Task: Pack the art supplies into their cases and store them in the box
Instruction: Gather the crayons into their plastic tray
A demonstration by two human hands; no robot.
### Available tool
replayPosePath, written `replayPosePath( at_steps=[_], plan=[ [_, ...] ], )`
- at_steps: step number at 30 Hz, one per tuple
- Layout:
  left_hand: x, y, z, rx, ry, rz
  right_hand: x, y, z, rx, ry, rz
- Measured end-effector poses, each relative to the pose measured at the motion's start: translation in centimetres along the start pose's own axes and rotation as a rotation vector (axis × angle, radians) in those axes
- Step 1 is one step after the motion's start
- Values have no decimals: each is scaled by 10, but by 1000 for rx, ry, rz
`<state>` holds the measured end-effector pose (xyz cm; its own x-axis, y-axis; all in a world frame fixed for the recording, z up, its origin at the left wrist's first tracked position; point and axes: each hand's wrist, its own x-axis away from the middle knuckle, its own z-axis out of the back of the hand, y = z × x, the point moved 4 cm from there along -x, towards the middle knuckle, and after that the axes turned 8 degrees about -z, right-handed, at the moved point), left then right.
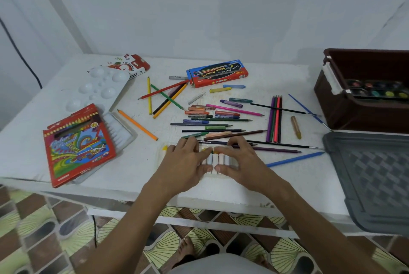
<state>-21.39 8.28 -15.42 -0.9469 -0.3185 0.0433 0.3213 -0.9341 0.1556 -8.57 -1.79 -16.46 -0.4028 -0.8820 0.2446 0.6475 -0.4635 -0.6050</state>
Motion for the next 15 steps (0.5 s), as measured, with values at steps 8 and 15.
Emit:
replayPosePath(
  at_steps=[8, 15],
  plan=[
    [-8, -5, 2, 248, -19, 98, -1, -3, 7, -49, 48, 10],
    [5, -17, 5, 207, 78, 221, 2, -3, 14, -19, 102, 11]
  ],
)
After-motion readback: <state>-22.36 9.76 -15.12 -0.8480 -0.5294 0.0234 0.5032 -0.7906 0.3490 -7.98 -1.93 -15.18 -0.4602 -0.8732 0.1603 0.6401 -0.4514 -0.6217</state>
